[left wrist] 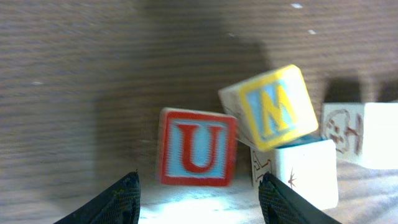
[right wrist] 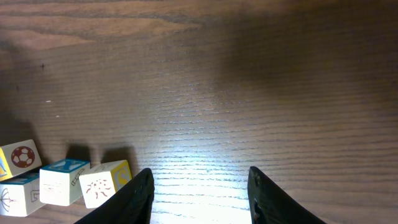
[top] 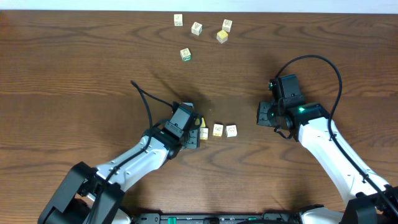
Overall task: Lift 5 blocks
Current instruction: 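Lower the U block beside the yellow M block at the row's left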
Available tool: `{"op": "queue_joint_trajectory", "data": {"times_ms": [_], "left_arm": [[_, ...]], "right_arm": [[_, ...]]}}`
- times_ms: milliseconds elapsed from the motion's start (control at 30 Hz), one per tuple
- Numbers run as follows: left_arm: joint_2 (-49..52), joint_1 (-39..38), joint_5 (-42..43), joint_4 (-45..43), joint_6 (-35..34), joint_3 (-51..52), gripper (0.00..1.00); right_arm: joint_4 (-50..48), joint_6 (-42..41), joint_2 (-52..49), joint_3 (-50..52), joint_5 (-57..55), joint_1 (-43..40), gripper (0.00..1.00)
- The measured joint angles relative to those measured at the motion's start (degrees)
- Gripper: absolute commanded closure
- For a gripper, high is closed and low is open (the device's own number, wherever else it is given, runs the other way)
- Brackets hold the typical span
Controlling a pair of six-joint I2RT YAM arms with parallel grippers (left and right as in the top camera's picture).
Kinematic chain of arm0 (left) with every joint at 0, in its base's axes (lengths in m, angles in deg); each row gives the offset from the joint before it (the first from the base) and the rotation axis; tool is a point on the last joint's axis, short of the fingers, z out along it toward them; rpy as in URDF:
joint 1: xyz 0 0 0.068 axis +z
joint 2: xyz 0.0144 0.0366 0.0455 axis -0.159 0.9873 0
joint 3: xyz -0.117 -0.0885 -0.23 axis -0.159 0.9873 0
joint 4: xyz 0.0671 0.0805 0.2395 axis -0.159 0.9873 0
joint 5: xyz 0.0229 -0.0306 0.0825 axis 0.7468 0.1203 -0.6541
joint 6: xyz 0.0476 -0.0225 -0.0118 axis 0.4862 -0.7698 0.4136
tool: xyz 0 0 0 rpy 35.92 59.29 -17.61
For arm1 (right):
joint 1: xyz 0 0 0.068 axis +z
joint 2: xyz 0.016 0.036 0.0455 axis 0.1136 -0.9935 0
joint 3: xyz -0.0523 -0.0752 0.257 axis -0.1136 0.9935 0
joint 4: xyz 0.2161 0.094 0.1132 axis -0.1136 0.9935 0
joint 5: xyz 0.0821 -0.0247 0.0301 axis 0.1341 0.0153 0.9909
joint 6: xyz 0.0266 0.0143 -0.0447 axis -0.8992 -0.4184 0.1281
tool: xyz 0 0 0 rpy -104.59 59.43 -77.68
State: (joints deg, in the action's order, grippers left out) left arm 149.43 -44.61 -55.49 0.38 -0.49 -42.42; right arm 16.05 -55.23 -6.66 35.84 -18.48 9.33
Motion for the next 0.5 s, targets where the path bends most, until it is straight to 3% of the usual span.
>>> {"op": "queue_joint_trajectory", "data": {"times_ms": [367,500], "left_arm": [[0.0,-3.0,0.0,0.0,-0.1,0.0,0.37],[0.0,-3.0,0.0,0.0,-0.2,0.0,0.33]], "right_arm": [[0.0,0.0,0.0,0.0,-0.2,0.0,0.53],[0.0,0.0,0.0,0.0,-0.2,0.0,0.53]]}}
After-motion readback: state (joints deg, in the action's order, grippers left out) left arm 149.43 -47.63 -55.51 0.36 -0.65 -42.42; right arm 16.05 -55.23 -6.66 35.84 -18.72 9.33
